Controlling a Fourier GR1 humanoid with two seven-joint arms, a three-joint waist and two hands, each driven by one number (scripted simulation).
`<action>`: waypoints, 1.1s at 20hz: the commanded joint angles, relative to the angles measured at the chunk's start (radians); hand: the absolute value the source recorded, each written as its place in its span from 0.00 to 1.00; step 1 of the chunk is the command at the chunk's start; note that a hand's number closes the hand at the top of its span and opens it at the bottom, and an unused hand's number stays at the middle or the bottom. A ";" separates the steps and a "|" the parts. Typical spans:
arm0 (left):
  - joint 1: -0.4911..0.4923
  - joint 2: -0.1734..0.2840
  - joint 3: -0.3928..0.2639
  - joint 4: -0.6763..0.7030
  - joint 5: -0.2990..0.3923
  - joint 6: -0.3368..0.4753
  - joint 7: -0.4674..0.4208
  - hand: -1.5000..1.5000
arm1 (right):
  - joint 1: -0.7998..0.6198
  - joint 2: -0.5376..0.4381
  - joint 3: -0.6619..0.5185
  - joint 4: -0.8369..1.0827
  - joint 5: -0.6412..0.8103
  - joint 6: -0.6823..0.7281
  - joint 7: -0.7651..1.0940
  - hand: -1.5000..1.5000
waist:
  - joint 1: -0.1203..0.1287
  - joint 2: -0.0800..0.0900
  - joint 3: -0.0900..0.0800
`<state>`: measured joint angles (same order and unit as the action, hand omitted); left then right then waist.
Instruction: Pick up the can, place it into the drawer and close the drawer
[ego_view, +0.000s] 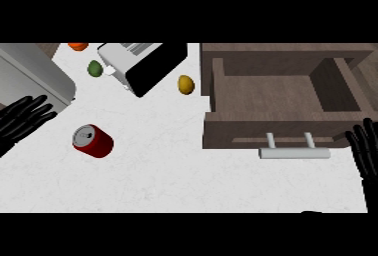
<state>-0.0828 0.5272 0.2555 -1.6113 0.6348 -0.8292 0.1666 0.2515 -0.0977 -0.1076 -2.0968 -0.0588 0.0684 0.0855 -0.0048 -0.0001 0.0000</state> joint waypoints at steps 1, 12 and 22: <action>-0.088 -0.020 0.016 0.164 -0.083 -0.071 -0.054 0.00 | -0.050 -0.024 -0.064 0.051 -0.040 0.025 -0.011 0.00 | -0.002 0.001 0.000; -0.065 -0.166 -0.006 0.234 -0.395 -0.064 -0.274 0.00 | 0.012 -0.012 -0.103 0.070 -0.043 0.091 -0.084 0.00 | 0.000 0.000 0.000; -0.186 -0.112 0.025 0.492 -0.548 -0.053 -0.447 0.00 | 0.009 0.004 -0.107 0.040 -0.038 0.118 -0.061 0.00 | -0.003 0.000 0.000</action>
<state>-0.2220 0.3883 0.2662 -1.2129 0.1200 -0.8565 -0.2116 0.2407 -0.0820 -0.1870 -2.0483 -0.0701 0.1487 0.0396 -0.0060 0.0007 -0.0005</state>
